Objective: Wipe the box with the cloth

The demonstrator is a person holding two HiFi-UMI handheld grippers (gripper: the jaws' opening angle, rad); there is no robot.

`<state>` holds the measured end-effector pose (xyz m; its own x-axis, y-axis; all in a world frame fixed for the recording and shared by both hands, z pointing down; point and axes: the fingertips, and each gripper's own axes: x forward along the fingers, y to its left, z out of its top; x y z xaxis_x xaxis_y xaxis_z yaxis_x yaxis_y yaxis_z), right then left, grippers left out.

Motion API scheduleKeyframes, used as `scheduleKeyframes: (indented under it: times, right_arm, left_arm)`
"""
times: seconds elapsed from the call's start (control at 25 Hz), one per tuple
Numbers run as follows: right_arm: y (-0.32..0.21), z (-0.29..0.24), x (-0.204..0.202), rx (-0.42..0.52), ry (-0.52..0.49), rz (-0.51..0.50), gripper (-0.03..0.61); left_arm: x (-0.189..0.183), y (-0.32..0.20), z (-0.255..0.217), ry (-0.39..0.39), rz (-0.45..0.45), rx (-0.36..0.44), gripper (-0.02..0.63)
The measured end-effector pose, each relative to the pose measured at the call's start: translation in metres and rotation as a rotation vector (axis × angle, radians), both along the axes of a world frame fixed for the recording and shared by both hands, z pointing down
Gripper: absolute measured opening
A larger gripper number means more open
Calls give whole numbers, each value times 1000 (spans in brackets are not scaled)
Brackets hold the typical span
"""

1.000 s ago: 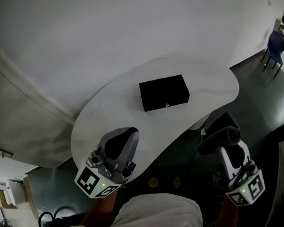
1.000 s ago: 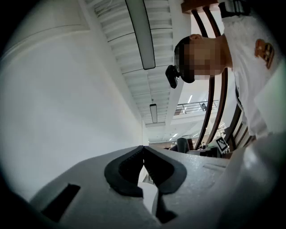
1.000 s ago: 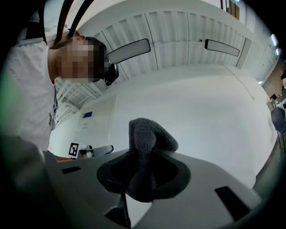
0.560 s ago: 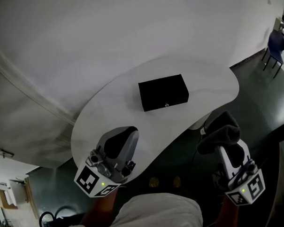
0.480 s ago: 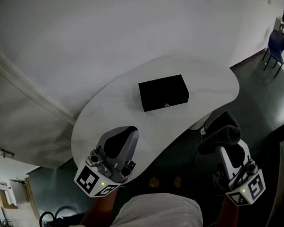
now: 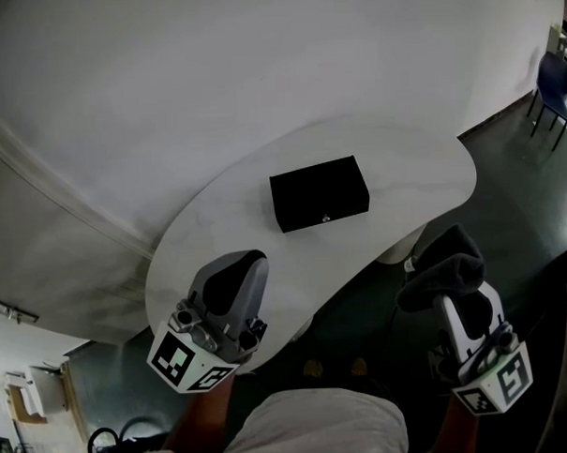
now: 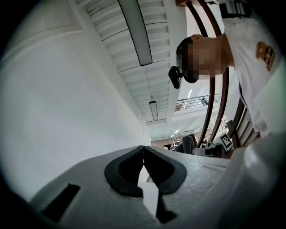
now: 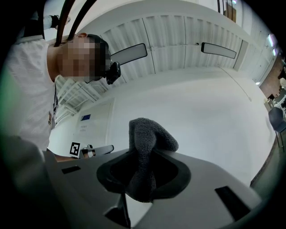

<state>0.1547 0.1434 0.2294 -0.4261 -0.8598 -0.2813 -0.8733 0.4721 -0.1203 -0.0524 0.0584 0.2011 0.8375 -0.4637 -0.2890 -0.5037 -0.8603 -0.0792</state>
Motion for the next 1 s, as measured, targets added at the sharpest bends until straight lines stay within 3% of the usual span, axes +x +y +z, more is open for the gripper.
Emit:
scheduleKeyframes:
  times: [0.36, 0.76, 1.0]
  right_arm:
    - [-2, 1, 24, 20, -13, -30, 89]
    - [-65, -1, 14, -13, 11, -48, 89]
    - [-66, -1, 11, 8, 10, -37, 89]
  left_arm:
    - [19, -3, -4, -25, -74, 21, 15]
    - [-1, -66, 2, -20, -125, -7, 15]
    - [-2, -69, 4, -24, -121, 6, 15]
